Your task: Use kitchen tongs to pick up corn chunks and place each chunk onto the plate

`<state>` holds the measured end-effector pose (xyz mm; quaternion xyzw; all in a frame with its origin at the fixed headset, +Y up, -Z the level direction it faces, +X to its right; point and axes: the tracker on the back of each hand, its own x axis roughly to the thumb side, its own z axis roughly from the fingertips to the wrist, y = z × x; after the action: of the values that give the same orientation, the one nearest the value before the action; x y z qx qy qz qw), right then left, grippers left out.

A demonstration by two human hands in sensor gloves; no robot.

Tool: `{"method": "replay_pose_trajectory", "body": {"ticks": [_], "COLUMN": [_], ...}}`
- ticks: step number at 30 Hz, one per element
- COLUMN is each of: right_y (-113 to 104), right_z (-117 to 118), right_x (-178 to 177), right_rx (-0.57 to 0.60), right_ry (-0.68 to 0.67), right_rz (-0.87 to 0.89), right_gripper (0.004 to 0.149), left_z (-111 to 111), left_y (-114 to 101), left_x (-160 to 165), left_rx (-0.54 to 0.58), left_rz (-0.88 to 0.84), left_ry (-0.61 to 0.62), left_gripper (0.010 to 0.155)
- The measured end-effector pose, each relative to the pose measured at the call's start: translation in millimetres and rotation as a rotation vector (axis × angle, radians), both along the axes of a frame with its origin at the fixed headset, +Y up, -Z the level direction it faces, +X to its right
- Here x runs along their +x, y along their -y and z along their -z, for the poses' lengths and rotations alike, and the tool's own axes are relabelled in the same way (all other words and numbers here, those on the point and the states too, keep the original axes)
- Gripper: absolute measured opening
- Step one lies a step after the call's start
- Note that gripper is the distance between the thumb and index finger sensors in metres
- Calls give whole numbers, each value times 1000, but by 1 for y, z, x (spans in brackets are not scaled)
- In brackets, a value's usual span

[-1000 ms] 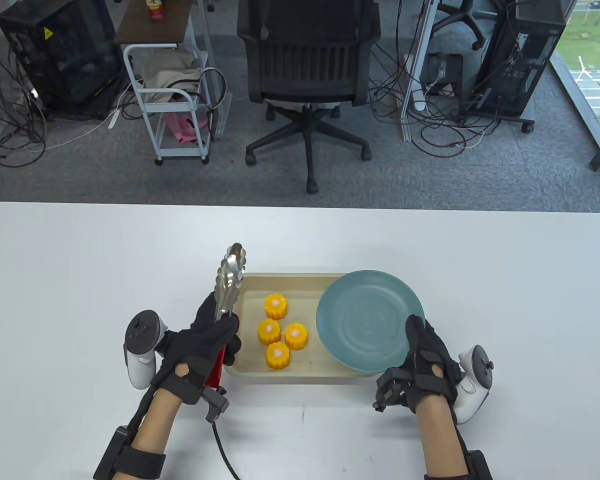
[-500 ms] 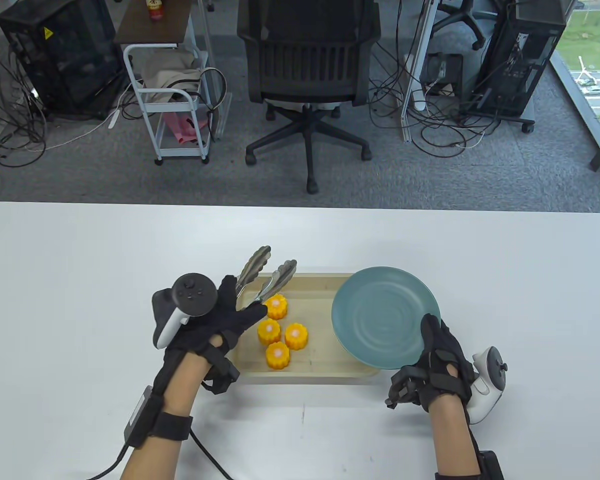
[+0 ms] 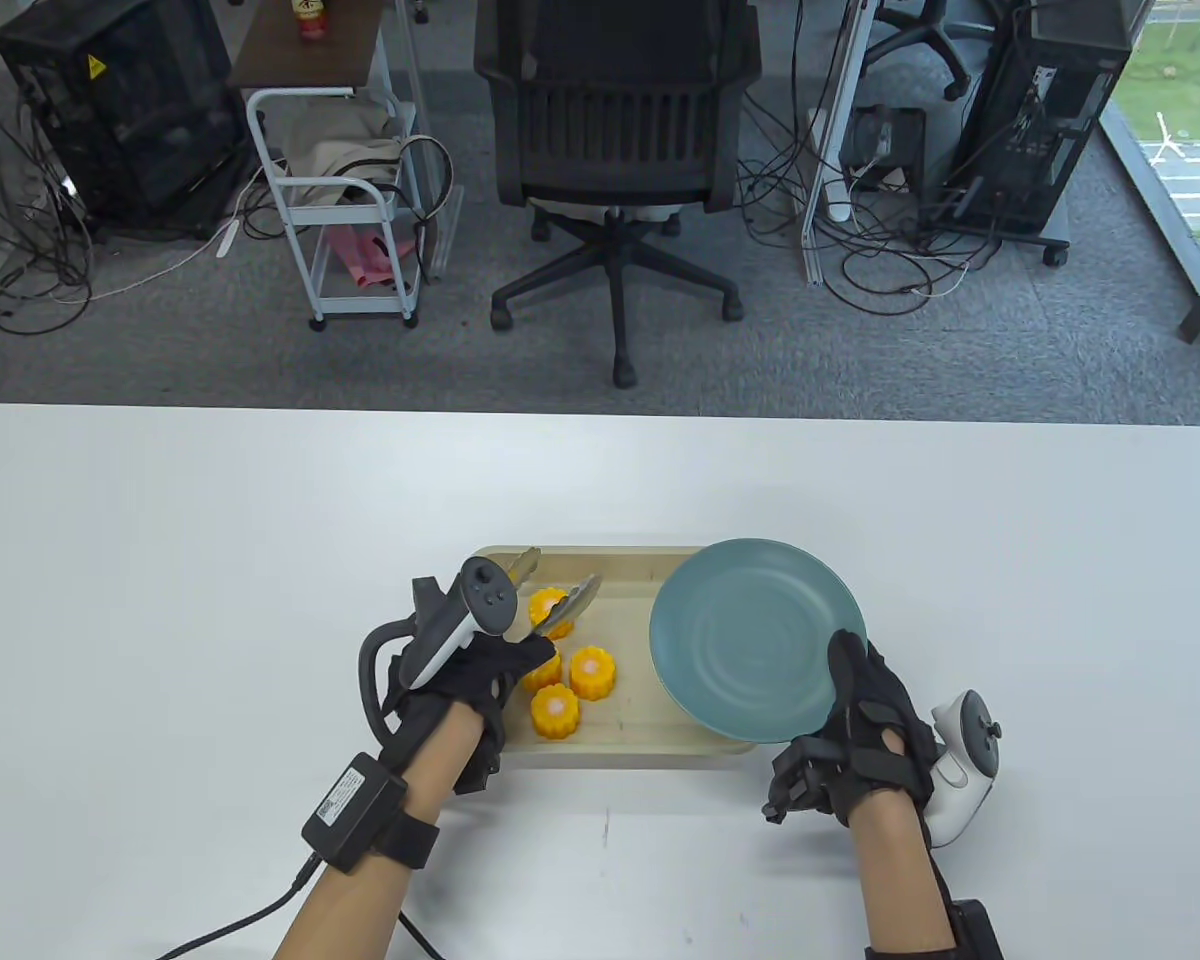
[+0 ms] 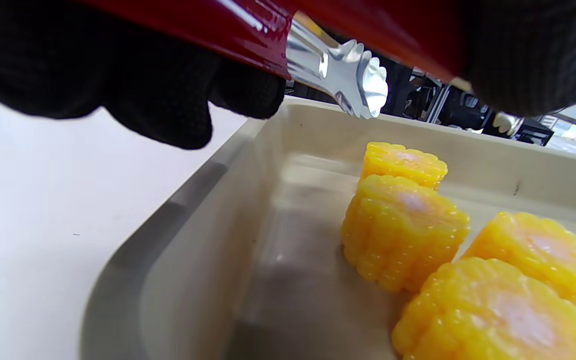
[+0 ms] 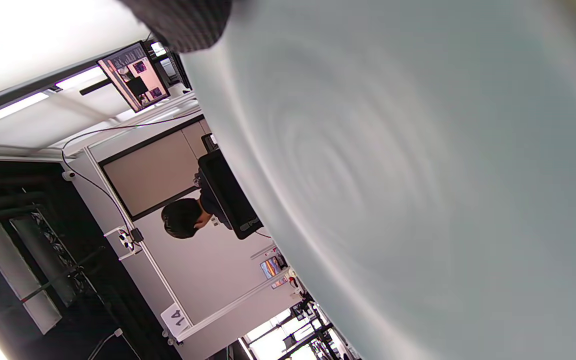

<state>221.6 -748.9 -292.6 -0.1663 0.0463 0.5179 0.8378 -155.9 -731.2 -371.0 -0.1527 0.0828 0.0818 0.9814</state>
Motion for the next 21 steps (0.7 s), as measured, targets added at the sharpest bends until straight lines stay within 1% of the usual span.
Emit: {"method": "replay_pose_trajectory", "body": {"ticks": [4,7,12,15,21], "right_y": [1,1,2,2,3], "right_z": [1,0,1,2,1], "right_x": [-3,-4,-5,-5,-6], "right_rx": [-8,-8,-7,-7,-16], "right_ry": [-16,-26,-35,-36,-45], "right_rz": [-26,-29,-39,-44,-19], "right_gripper": [54,54,54,54,54], "left_z": [1,2,4,5,6], "left_y": [0,1,4,3,3], "left_x": [1,-1,-1,0,-3], "left_rx": [22,9,19,65,130], "left_rz": [30,28,49,44,68], "left_ry": [-27,-37,-44,-30,-21], "left_gripper": [93,90,83,77,74]}}
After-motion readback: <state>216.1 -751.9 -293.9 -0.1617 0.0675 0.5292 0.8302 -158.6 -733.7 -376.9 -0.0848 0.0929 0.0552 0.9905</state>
